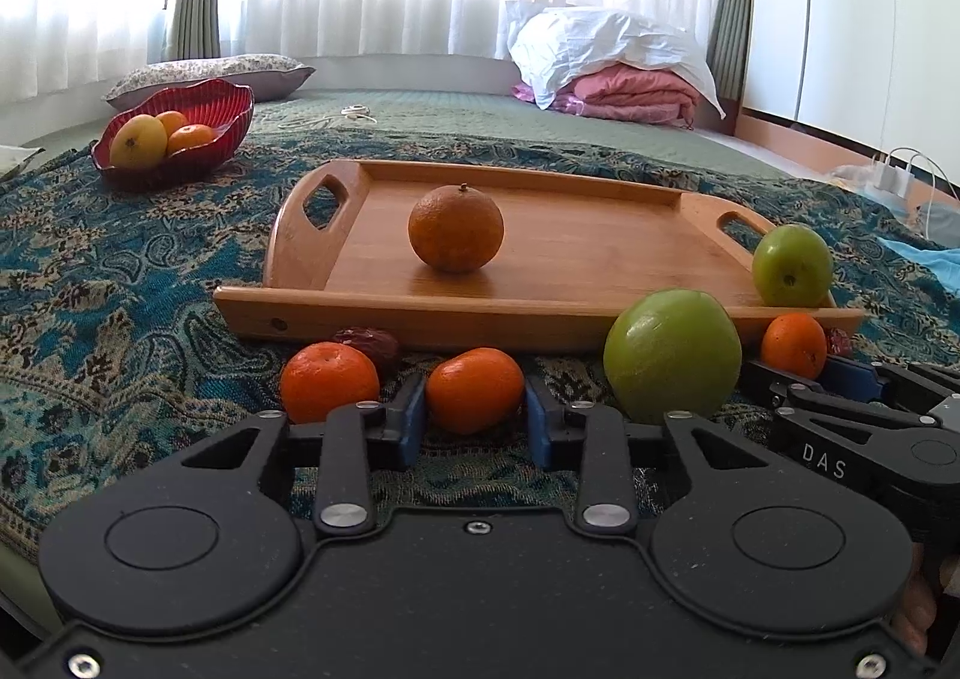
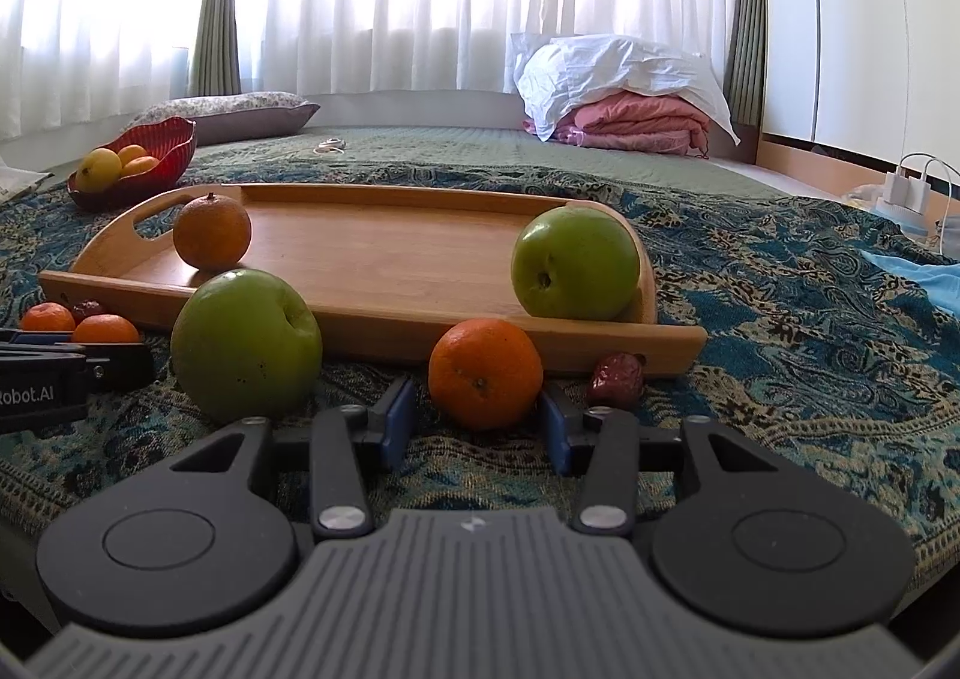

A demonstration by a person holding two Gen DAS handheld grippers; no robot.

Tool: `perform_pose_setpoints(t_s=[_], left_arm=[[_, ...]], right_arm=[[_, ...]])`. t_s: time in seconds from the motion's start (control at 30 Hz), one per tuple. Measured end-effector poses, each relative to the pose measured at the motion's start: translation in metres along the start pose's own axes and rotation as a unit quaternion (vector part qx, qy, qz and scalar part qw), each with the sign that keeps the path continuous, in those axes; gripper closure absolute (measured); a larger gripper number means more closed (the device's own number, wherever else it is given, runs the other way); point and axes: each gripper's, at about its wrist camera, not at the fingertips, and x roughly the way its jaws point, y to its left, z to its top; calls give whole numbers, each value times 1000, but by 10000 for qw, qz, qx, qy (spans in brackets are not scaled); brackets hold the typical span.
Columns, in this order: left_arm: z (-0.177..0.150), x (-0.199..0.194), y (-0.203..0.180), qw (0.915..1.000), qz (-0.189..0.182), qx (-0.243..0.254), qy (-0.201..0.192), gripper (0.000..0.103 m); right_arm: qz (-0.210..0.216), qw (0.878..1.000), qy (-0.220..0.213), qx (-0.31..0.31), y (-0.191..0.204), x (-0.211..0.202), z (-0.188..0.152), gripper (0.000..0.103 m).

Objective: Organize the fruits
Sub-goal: 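Grasp a tangerine with the left gripper while the right gripper grasps another tangerine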

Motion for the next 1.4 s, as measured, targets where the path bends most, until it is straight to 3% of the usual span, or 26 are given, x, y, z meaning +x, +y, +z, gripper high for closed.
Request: perform_pose_setpoints(t_s=[0.4,0.77,0.93,1.07,1.27,1.4], left_arm=[[25,-15,0,9993,-19,144,-349,71],[85,4,20,9992,-98,148,-360,71],[125,36,29,9991,-417,38,33,72],[149,68,35,9978,-462,-161,450,72],[158,113,36,9922,-499,-286,1104,72],[156,135,35,9893,-443,-297,1356,72]], right_arm=[[64,9996,-267,-1,0,-17,13,62],[245,9992,-301,58,-19,-8,78,62],[456,9983,357,33,-34,25,119,62],[569,9927,1039,208,-46,61,140,62],[574,9800,1848,461,-57,107,146,62],[520,9739,2166,437,-56,126,145,62]])
